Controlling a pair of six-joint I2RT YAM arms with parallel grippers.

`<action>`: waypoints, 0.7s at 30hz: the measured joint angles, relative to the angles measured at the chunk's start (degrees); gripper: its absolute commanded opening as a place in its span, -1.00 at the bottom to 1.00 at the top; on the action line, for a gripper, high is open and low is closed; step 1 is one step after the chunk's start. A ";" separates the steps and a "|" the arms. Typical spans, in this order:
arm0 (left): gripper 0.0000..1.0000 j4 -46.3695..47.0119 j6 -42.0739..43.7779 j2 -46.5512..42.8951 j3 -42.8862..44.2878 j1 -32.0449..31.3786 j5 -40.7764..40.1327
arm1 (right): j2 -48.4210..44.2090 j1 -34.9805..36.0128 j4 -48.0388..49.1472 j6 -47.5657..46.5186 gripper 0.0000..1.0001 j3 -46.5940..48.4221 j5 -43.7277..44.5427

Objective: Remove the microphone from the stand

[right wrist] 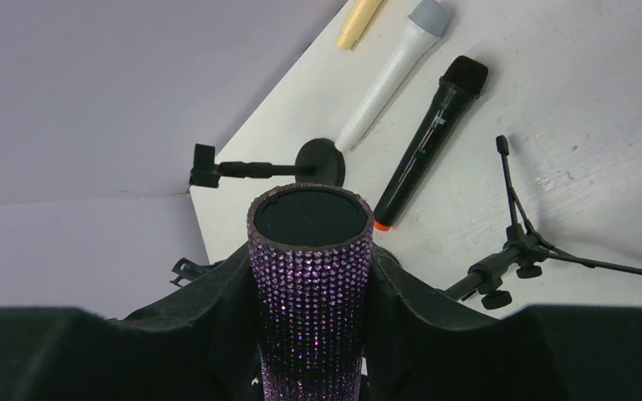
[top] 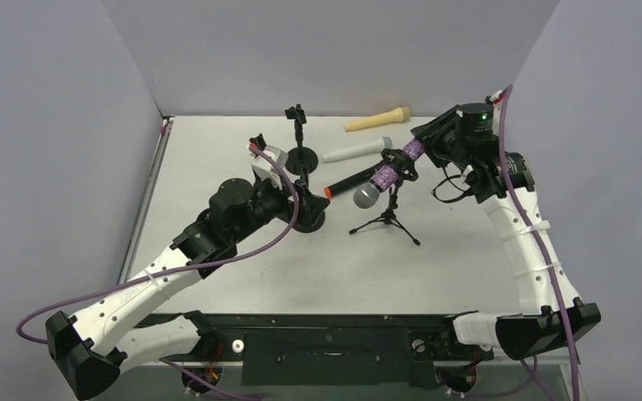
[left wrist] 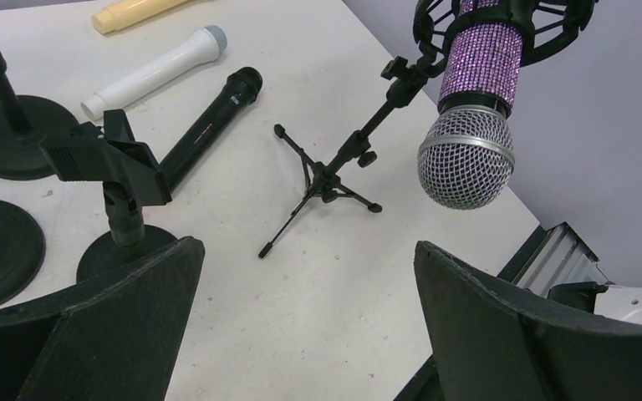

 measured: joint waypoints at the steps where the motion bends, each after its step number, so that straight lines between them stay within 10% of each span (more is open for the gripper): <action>1: 0.93 0.46 -0.09 0.00 -0.37 0.00 0.24 | -0.68 1.07 0.17 1.36 -1.00 -0.79 1.07; 17: 0.93 13.40 -1.79 -2.12 -6.75 0.00 6.23 | -2.12 7.76 1.25 12.09 -1.00 -3.93 6.75; 21: 0.93 17.57 -1.60 -2.40 -7.96 0.00 7.93 | -2.12 8.48 1.55 11.67 -0.47 -3.98 6.80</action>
